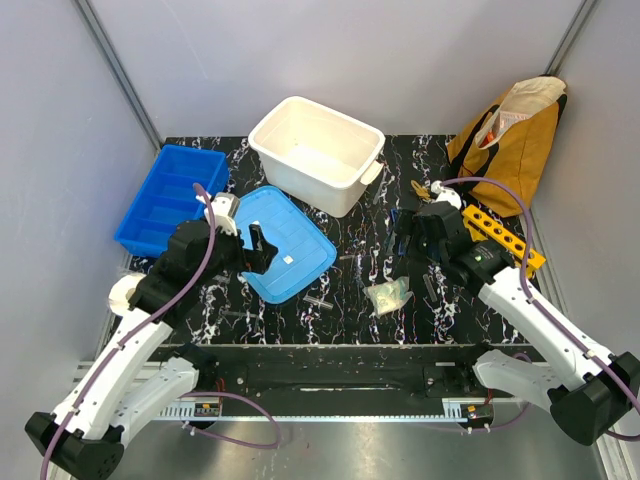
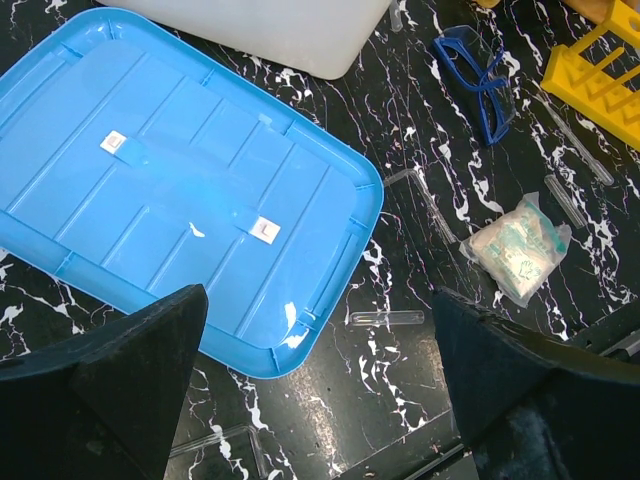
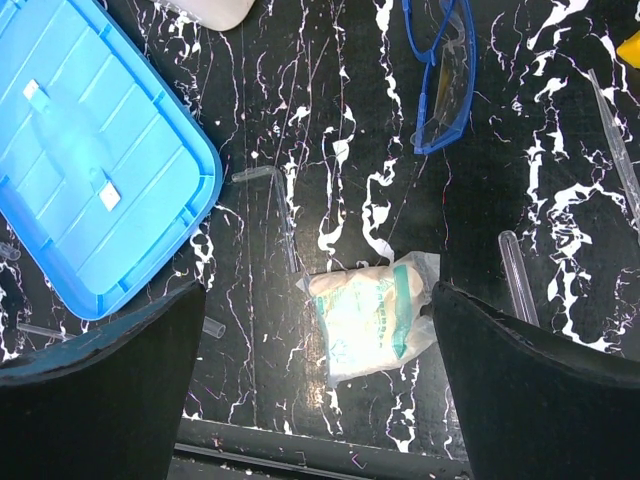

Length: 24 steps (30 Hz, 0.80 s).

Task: Organize the chemistry lab equipment

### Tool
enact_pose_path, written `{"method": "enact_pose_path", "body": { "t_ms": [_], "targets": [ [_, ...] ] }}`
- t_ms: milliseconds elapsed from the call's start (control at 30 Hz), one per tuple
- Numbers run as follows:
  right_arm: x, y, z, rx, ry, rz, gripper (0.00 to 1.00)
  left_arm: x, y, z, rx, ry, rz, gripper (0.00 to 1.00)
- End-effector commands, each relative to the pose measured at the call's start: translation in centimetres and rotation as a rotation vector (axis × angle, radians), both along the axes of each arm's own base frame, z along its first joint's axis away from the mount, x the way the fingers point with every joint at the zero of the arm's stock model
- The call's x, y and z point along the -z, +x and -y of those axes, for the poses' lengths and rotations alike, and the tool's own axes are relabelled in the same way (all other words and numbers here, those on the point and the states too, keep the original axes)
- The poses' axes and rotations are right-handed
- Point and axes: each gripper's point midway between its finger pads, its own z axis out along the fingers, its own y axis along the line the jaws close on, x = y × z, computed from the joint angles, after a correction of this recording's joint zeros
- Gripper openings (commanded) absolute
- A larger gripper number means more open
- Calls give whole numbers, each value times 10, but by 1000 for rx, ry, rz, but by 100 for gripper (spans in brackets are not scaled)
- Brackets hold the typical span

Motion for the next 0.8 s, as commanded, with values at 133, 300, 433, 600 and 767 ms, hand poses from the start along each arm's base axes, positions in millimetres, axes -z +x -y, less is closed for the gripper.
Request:
{"method": "enact_pose_path", "body": {
  "t_ms": [133, 300, 433, 600, 767],
  "targets": [
    [-2, 5, 9, 45, -38, 2, 100, -20, 7, -4, -32, -22, 72, 99],
    [3, 8, 18, 102, -98, -43, 100, -20, 1, -15, -70, 1, 70, 98],
    [18, 4, 40, 177, -232, -133, 100, -25, -9, -20, -73, -26, 124, 98],
    [53, 13, 56, 216, -276, -289, 67, -34, -8, -21, -75, -38, 163, 98],
    [94, 22, 72, 239, -244, -447, 48, -33, -10, -23, -88, -24, 158, 96]
  ]
}}
